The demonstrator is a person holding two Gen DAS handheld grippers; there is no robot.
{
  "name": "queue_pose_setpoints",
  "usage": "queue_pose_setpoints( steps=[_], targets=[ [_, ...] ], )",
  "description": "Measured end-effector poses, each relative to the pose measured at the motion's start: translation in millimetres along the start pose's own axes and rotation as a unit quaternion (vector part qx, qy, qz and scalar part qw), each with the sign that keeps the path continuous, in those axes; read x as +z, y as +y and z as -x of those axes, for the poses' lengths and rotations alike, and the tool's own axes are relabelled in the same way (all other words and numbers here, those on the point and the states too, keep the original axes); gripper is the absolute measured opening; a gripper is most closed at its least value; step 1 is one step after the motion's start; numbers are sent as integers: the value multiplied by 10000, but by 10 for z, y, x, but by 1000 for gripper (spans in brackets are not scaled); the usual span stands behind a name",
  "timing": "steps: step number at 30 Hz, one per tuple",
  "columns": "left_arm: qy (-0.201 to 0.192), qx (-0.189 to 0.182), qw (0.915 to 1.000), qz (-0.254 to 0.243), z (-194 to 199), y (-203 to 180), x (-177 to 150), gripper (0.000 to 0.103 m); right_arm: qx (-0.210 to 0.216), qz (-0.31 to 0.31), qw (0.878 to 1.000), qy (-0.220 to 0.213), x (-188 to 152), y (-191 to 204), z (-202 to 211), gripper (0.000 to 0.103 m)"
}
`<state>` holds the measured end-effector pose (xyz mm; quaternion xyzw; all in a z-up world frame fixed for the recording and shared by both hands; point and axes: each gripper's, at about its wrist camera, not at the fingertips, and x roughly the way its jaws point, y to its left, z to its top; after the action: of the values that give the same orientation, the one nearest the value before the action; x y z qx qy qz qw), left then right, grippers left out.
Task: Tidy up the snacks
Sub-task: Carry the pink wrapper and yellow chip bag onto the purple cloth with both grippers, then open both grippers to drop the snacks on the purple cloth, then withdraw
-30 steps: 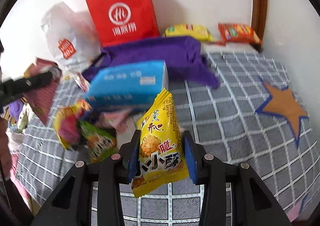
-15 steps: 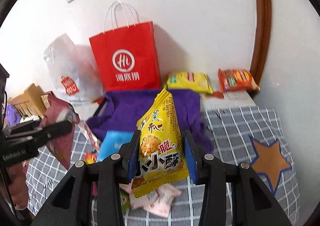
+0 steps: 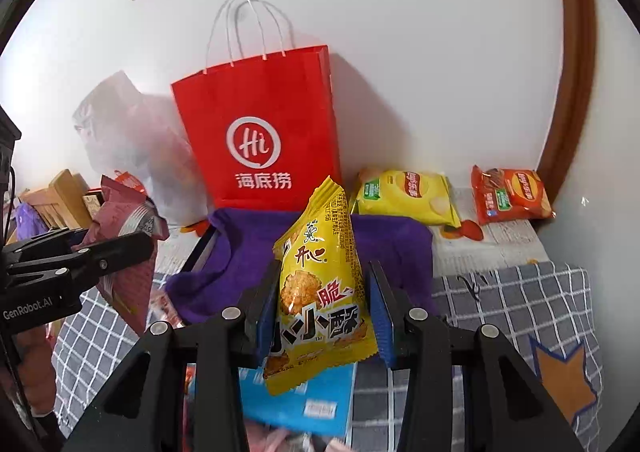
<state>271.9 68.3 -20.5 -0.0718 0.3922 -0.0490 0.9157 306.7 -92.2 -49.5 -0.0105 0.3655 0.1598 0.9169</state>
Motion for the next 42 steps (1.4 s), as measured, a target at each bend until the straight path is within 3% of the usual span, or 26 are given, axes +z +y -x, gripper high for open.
queue_pose_setpoints(
  steps=[10, 22, 30, 42],
  targets=[
    [331, 67, 9994, 104, -654, 348, 172, 44, -86, 116, 9996, 254, 304, -155, -634, 41],
    [730, 11, 9969, 301, -1300, 544, 143, 44, -90, 383, 9951, 908, 172, -274, -1368, 41],
    [985, 19, 9948, 273, -1535, 560, 61, 44, -136, 390, 9912, 1255, 51, -389, -1595, 41],
    [1198, 100, 9927, 131, -1675, 480, 21, 44, -207, 415, 9887, 1426, 0, -430, -1695, 42]
  ],
)
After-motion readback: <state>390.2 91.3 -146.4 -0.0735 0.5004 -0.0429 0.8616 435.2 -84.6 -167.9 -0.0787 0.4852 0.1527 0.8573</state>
